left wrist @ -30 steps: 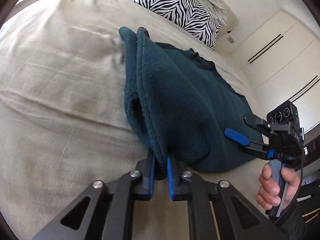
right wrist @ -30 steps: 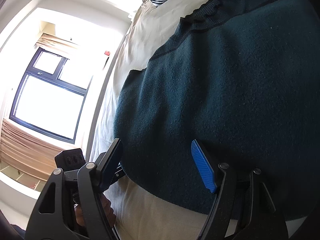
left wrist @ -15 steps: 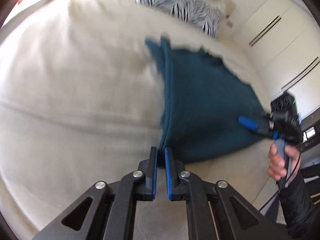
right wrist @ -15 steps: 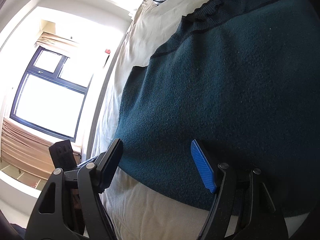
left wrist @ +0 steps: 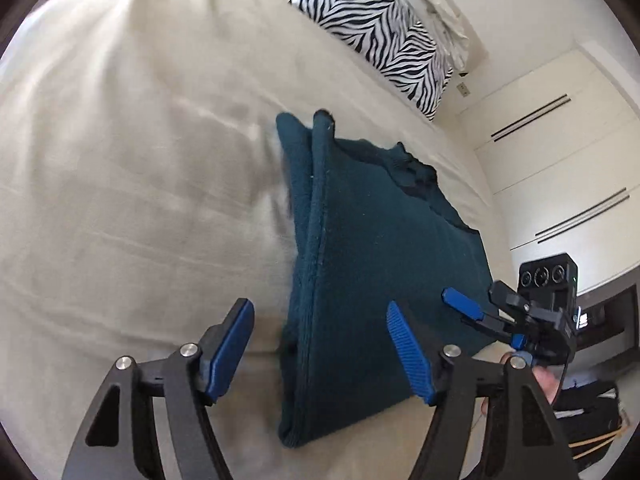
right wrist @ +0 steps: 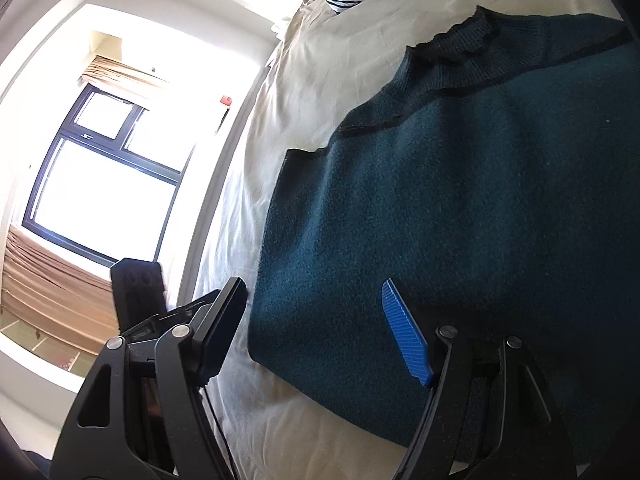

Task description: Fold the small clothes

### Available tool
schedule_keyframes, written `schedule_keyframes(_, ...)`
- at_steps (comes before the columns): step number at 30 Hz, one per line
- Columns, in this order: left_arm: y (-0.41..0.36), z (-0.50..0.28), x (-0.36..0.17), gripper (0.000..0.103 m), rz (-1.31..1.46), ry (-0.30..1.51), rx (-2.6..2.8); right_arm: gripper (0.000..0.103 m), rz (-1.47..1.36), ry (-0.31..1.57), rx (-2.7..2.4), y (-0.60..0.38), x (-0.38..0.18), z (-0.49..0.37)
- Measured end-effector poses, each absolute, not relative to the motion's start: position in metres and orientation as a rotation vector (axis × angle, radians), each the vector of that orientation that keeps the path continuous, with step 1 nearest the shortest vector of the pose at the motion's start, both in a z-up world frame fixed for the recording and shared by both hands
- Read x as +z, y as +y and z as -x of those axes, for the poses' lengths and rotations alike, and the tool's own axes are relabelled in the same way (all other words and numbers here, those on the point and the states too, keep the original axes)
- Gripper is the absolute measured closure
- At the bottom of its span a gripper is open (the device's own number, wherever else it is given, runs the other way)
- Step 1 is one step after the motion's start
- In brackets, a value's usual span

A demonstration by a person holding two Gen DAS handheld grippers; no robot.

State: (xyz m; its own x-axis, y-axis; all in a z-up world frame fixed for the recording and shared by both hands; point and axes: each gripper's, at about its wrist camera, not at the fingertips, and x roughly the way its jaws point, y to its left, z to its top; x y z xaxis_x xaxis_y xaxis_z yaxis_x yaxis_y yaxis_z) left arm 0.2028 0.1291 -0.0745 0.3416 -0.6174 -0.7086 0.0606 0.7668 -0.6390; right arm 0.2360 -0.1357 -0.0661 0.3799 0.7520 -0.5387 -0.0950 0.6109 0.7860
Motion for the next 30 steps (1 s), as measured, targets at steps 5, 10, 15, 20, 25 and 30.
schedule_keyframes(5, 0.117, -0.229, -0.091, 0.039, 0.754, 1.159, -0.487, 0.033, -0.783, 1.054, 0.637, -0.139, -0.068, -0.242)
schedule_keyframes(10, 0.106, -0.231, -0.104, 0.073, 0.79, 1.226, -0.507, 0.033, -0.842, 1.07, 0.657, -0.145, -0.076, -0.248)
schedule_keyframes(15, 0.116, -0.226, -0.1, 0.083, 0.822, 1.213, -0.484, 0.033, -0.854, 1.107, 0.653, -0.143, -0.089, -0.257)
schedule_keyframes(20, 0.125, -0.229, -0.092, 0.089, 0.845, 1.168, -0.459, 0.033, -0.874, 1.122, 0.654, -0.145, -0.09, -0.262)
schedule_keyframes(25, 0.113, -0.226, -0.069, 0.09, 0.814, 1.131, -0.466, 0.033, -0.924, 1.104, 0.679, -0.152, -0.09, -0.262)
schedule_keyframes(30, 0.064, -0.226, -0.008, 0.09, 0.676, 1.071, -0.548, 0.032, -1.009, 1.044, 0.701, -0.19, -0.082, -0.257)
